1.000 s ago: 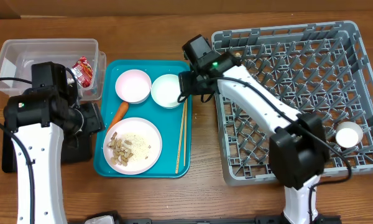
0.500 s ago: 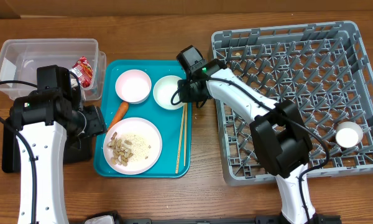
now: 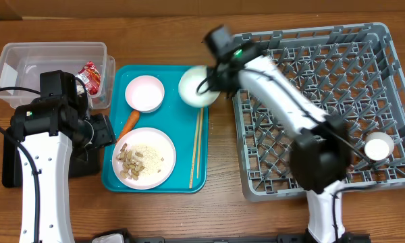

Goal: Sort waste into correct bins and load items into the dishwasher
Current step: 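Grasp the white bowl on the teal tray with the right gripper, then place the white bowl upside down in the rack's upper middle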

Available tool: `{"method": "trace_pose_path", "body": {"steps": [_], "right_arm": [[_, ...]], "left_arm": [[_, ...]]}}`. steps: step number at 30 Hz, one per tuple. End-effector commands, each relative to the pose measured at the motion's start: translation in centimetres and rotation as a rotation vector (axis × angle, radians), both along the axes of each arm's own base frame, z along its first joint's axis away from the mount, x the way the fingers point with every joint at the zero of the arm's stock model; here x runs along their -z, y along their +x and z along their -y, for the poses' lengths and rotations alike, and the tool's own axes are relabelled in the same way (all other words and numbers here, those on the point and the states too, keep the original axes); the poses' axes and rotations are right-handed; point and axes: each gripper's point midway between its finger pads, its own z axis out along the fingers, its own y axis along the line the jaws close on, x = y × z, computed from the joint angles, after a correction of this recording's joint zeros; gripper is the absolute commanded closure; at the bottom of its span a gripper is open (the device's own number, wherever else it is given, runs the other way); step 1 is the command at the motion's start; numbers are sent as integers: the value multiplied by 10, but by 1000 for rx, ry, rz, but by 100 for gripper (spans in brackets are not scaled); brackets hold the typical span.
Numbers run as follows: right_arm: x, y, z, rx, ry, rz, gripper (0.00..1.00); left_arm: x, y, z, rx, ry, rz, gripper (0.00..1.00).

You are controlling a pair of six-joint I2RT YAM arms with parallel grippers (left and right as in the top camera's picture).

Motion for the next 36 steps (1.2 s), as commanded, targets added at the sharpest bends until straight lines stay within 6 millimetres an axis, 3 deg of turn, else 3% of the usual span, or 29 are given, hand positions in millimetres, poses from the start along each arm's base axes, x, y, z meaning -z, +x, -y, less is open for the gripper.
{"method": "trace_pose_path", "body": {"steps": [1,3,4,5,6,12,15,18,22,28,32,35,36], "right_arm": [[-129,17,62,102,-66,303,96],[-153,14,97,181,-128,353,92],[-165,11,123,238,-180,377,83],[-169,9,135,267,-207,387,84],[-177,8,164,335,-272,405,96],[-187,5,285,641,-554,433,96],[-180,4,319,717,-584,415,96],[-175,-3,337,775,-584,387,96],[-159,-4,337,759,-480,330,96],[-137,9,296,613,-194,255,96],[-127,4,274,547,-94,191,96],[-121,-1,230,352,70,120,91],[-124,-5,194,197,189,100,78]], "left_arm": [[1,3,2,4,-10,8,36],[0,4,2,4,-9,12,36],[0,4,2,4,-9,13,36],[0,4,1,4,-9,14,36],[0,5,1,4,-8,17,36],[0,5,1,4,-9,17,36],[0,5,2,4,-9,16,36],[0,4,2,4,-10,13,36],[0,5,1,4,-8,18,36],[0,5,1,3,-9,17,36],[0,5,1,1,-9,17,36],[0,5,1,1,-8,18,36],[0,6,1,1,-8,21,36]]}}
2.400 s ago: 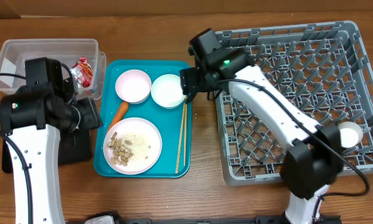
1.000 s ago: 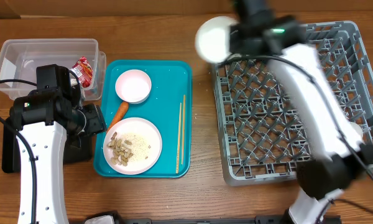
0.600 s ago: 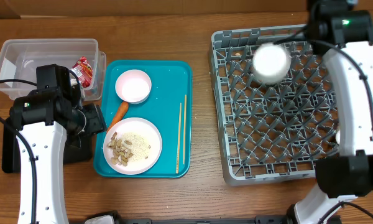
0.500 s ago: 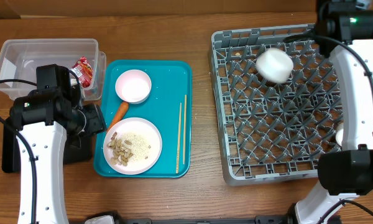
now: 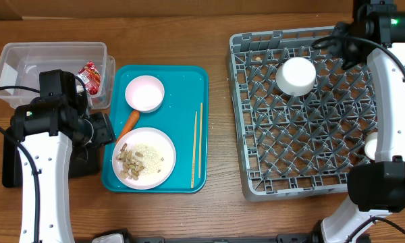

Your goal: Sort waste into correct bins and load items into the dishwasher

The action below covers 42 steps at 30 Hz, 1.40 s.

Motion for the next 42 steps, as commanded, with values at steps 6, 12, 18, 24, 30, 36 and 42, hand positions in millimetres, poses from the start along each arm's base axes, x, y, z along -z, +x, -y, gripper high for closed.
{"method": "trace_pose_path", "body": {"steps": [6,12,18,24,30,36,42], "right_arm": [[-18,-15,-170,-592,380,39,48],[5,-18,-276,-712,326,41,48],[65,-13,-356,-800,339,3,47],[128,-2,-424,-836,380,21,46],[179,-5,-453,-811,388,-11,48],[216,-6,-447,-726,351,-70,69],[220,-3,-432,-686,288,-87,96]], "left_arm": [[1,3,1,-4,-9,9,36],[0,-1,-23,-148,37,2,34],[0,-7,-45,-263,18,4,33],[1,-12,-58,-337,7,6,33],[1,-13,-58,-337,7,4,32],[1,-13,-58,-337,7,5,32],[1,-13,-58,-337,7,4,32]]}}
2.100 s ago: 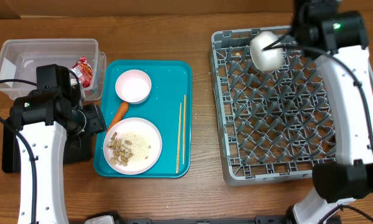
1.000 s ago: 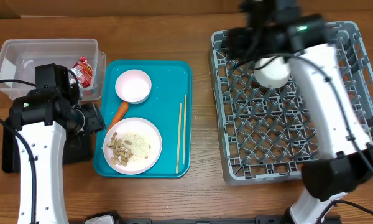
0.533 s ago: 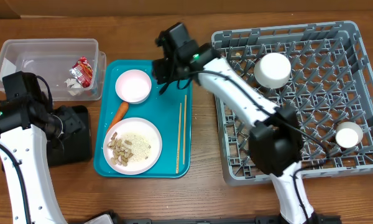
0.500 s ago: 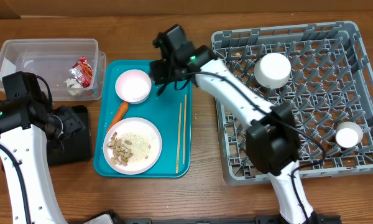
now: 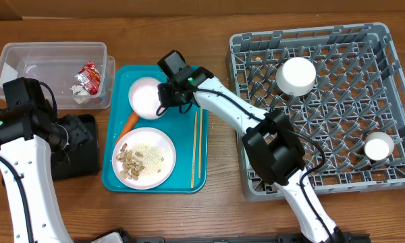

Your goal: Sort waste into correct bins and load items into the dishwasher

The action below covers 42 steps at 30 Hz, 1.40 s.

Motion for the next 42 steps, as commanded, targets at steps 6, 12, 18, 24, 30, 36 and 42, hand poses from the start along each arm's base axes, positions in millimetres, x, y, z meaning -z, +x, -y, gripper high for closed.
{"method": "trace_pose_path", "body": {"steps": [6,12,18,24,30,36,42], "right_arm": [[-82,51,75,213,-169,181,96],[-241,79,250,525,-451,443,96],[-303,43,454,1017,-856,481,96],[-285,-2,576,1397,-1106,387,96],[-244,-29,632,1469,-1326,303,96],[-164,-37,637,1386,-1372,200,96],[-114,-16,591,1287,-1228,197,96]], "left_arm": [[1,0,-1,-23,-6,-1,32],[1,1,-1,-23,-4,3,32],[0,5,1,-22,-17,22,32],[0,5,1,-22,-17,23,32],[0,6,0,-22,-16,25,32],[0,7,0,-21,-14,30,33],[0,7,0,-21,-14,30,32]]}}
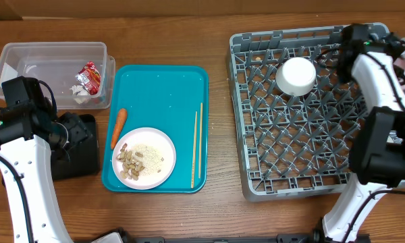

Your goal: Sort waste into correct bins and load items into the dishwasher

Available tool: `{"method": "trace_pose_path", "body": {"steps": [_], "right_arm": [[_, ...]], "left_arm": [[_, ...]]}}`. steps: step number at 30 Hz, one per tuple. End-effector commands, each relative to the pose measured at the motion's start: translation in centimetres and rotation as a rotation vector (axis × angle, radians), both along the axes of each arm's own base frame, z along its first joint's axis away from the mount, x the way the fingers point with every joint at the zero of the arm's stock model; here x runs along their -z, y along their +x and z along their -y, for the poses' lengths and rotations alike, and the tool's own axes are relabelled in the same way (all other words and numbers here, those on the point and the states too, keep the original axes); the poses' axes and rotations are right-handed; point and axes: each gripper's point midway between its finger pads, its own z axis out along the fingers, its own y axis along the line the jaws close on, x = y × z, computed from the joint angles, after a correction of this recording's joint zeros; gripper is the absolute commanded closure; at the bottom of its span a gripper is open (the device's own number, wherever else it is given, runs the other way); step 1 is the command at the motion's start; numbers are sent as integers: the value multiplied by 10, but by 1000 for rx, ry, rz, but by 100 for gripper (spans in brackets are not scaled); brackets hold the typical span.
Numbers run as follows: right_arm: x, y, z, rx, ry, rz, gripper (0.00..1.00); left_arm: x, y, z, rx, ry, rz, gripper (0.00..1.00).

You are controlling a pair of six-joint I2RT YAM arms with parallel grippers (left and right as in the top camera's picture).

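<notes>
My right gripper (403, 56) is at the far right corner of the grey dish rack (256, 169). It is shut on a pink bowl that is cut off by the frame's edge. A white bowl (296, 75) sits upside down in the rack's back row. The teal tray (169, 88) holds a carrot (118, 127), a plate of rice and nuts (145, 156) and a pair of chopsticks (197, 145). My left gripper (69, 130) hangs over a black bin (81, 158); its fingers are too dark to read.
A clear bin (27, 50) at the back left holds a red wrapper (90, 74) and crumpled paper (79, 91). My right arm crosses the rack's right side and covers part of it.
The pink bowl has left the tray's back left corner and is now in my right gripper at the rack's far right corner. The carrot lies slightly further left. The left arm is unchanged.
First my right gripper held a white bowl over the tray's back right corner. Then that bowl sat upside down in the rack. The left arm drew back to the left, and my right gripper reached the pink bowl on the tray. Now it holds that bowl at the rack.
</notes>
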Motion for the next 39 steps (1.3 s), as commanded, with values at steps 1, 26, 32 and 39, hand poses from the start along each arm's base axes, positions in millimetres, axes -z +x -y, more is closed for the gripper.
{"method": "trace_pose_path", "body": {"steps": [1,26,32,39], "right_arm": [[21,18,-43,-109,89,6,96],[-33,25,-158,-422,451,133,20],[-66,14,-252,-863,938,122,16],[-51,-42,-321,-980,1319,-61,15]], "left_arm": [[1,0,0,-17,-10,-1,32],[1,0,0,-16,-9,-1,31],[1,1,2,-10,-15,2,30],[1,13,37,126,-41,17,30]]}}
